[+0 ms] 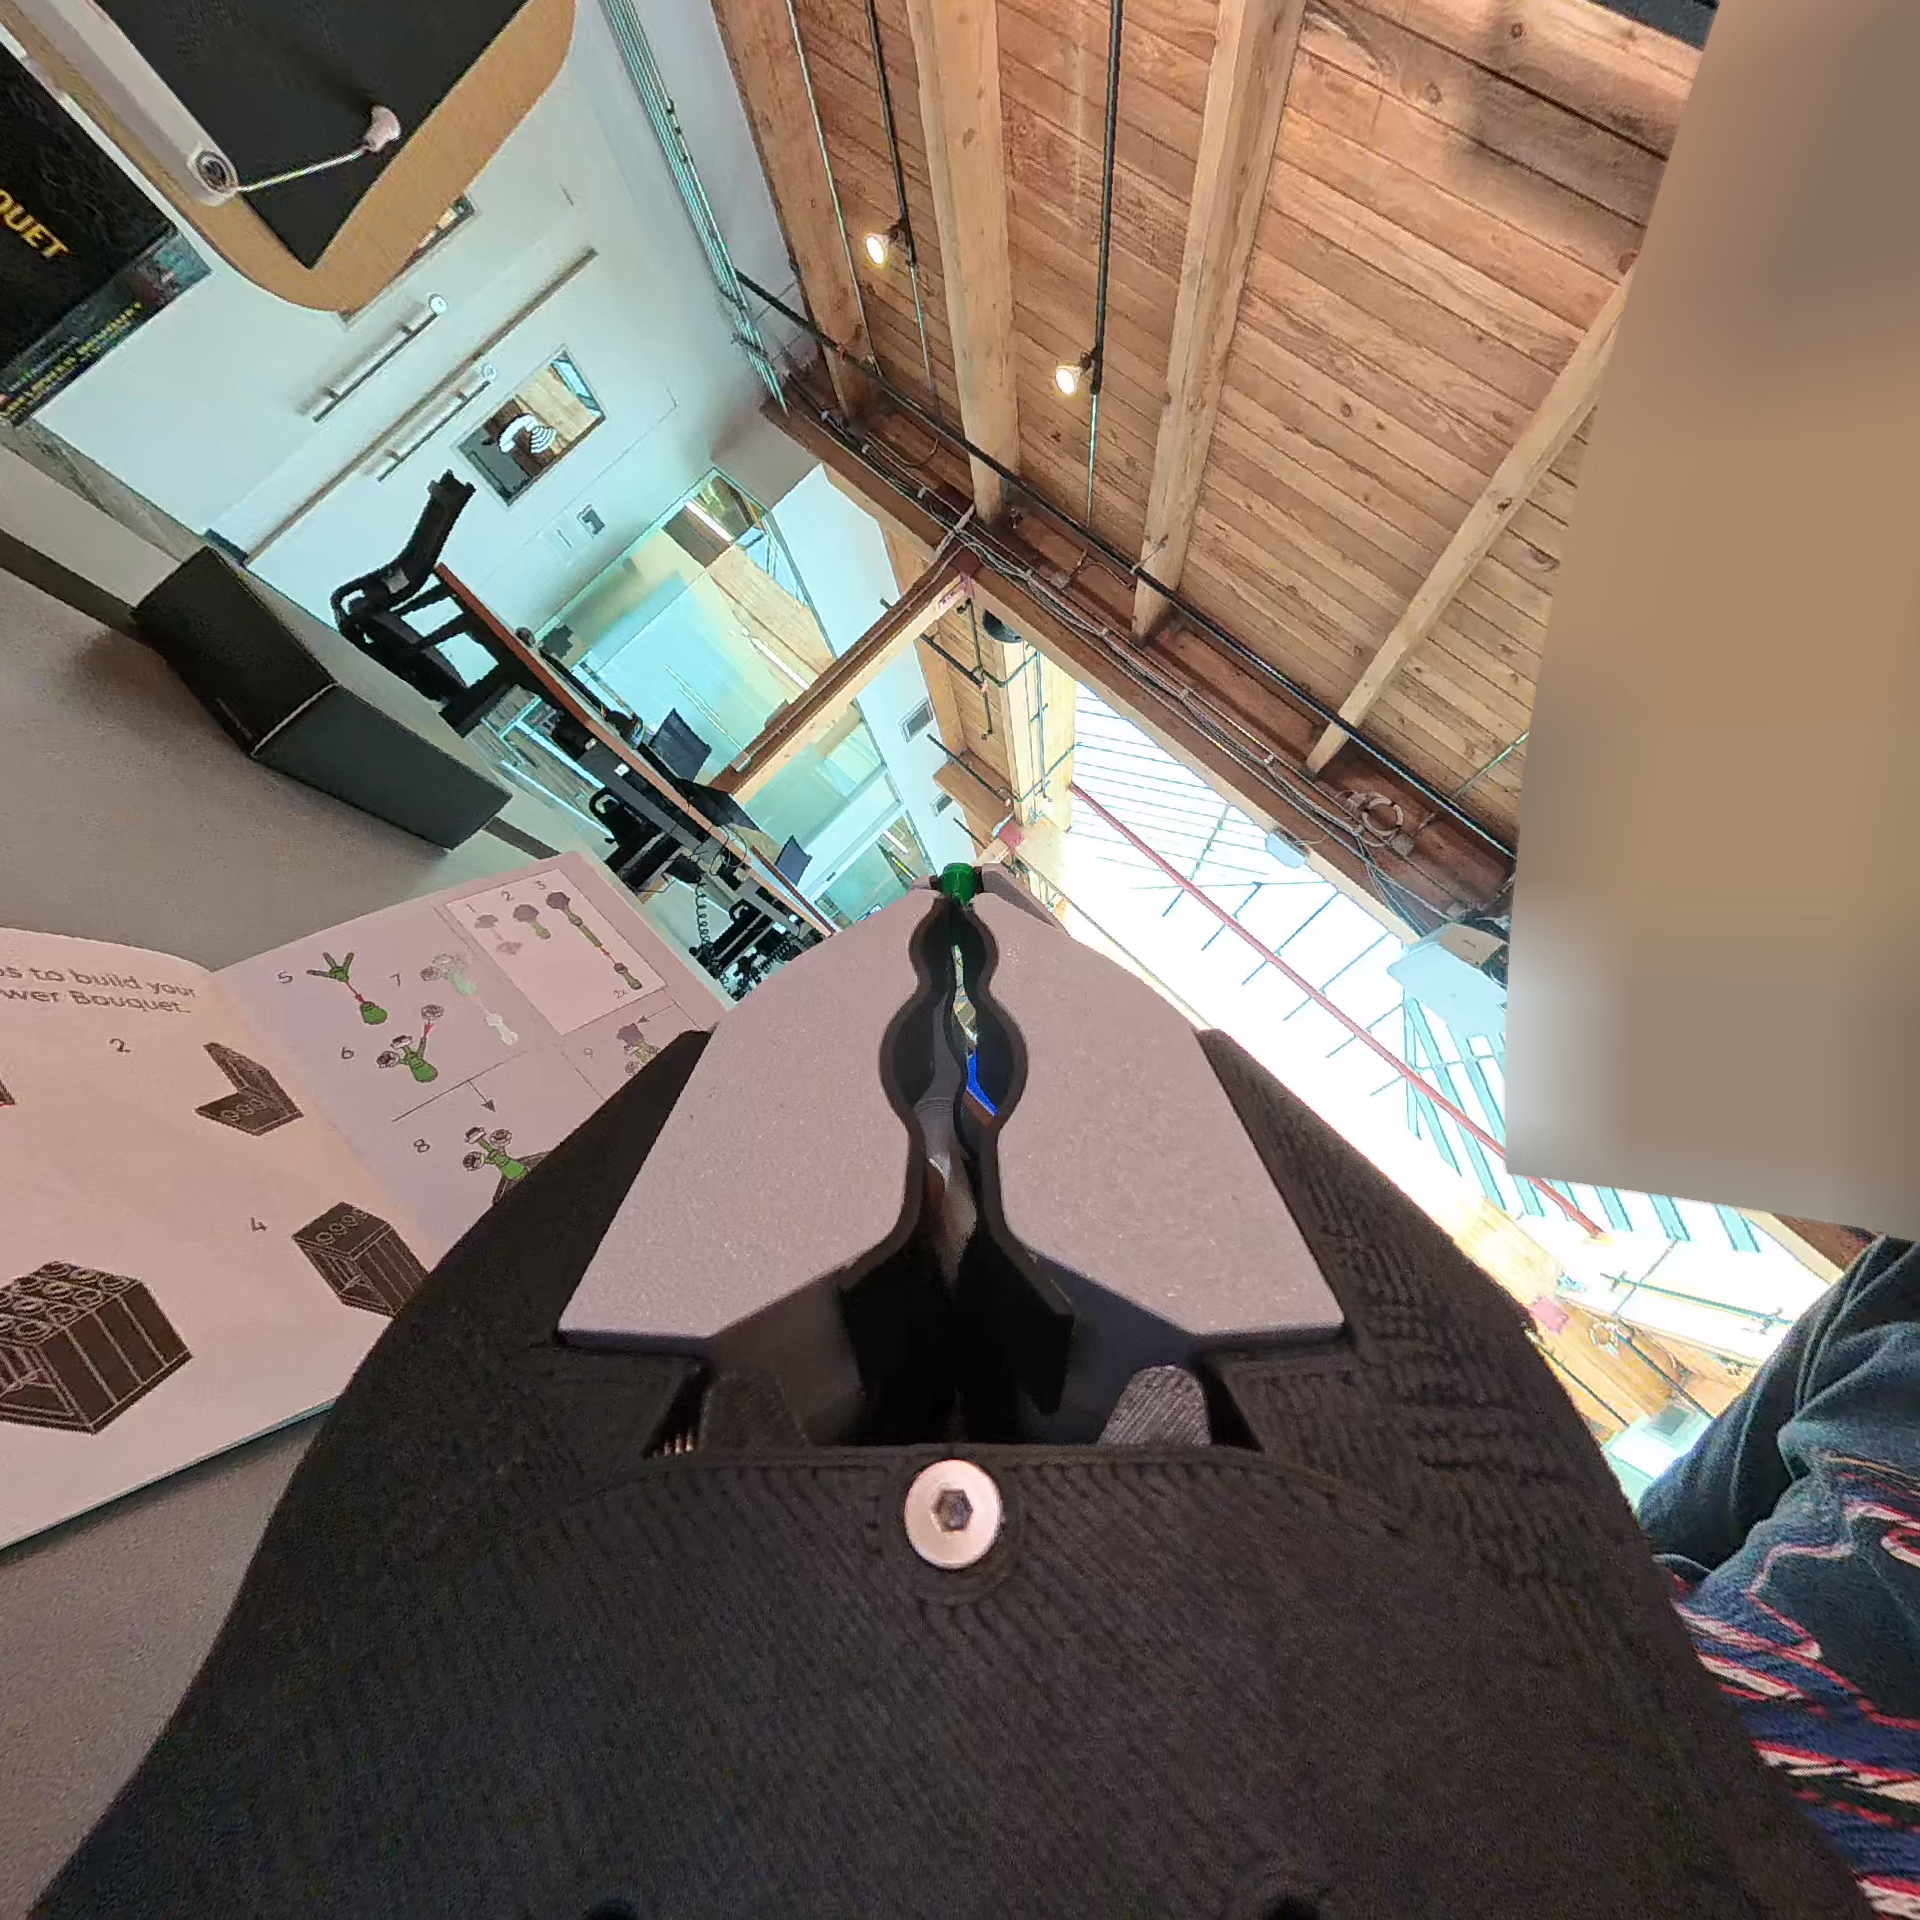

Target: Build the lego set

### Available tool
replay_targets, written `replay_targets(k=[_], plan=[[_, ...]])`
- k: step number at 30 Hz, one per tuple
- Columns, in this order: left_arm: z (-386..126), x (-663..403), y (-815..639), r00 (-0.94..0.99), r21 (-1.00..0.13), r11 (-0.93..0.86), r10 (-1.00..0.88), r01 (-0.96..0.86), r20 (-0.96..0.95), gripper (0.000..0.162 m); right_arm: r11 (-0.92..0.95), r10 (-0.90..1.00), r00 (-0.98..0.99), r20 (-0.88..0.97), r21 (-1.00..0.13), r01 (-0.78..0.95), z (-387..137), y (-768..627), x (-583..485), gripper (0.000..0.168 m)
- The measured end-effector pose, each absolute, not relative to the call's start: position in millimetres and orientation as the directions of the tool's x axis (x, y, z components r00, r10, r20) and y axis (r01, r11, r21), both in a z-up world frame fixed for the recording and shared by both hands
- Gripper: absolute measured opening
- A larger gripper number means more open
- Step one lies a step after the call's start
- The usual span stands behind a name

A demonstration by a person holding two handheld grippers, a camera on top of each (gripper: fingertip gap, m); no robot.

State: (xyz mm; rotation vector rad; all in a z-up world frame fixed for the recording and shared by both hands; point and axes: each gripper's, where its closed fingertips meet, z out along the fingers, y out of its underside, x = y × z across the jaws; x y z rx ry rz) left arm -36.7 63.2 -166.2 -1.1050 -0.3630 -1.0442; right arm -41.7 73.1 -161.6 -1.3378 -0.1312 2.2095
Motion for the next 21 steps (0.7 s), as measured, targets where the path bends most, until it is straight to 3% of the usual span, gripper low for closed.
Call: replay_targets(k=[5,12,15,17,19,21], plan=[[-164.3,-39.6,60.9,0.465,-0.514,0.063,-0.529,0.855,0.709,0.001,-0.853,0.494,-0.382,-0.781,-0.350,-0.388,-158.1,70.9,-43.0,0.007],[-143.9,-51.1,54.9,0.316,-0.345,0.084,-0.639,0.935,0.701,0.001,-0.941,0.325,-0.495,-0.806,-0.226,-0.251,-142.0,73.8,-49.7,0.007],[-138.9,-53.5,54.6,0.158,-0.210,0.006,-0.682,0.978,0.714,0.000,-0.913,0.397,-0.573,-0.717,-0.372,-0.166,-122.3,61.4,-49.3,0.007],[-132.2,-51.2,53.0,0.010,-0.115,-0.100,-0.708,0.988,0.706,0.000,-0.817,0.544,-0.637,-0.547,-0.518,-0.252,-100.3,59.6,-34.0,0.007],[-121.9,-43.3,49.1,-0.069,-0.089,-0.177,-0.726,0.980,0.684,0.001,-0.661,0.678,-0.652,-0.339,-0.668,-0.341,-87.4,53.0,-21.0,0.007],[-109.8,-34.9,45.9,-0.152,-0.054,-0.247,-0.738,0.968,0.658,0.001,-0.595,0.714,-0.667,-0.213,-0.687,-0.418,-76.8,51.7,-11.0,0.007]])
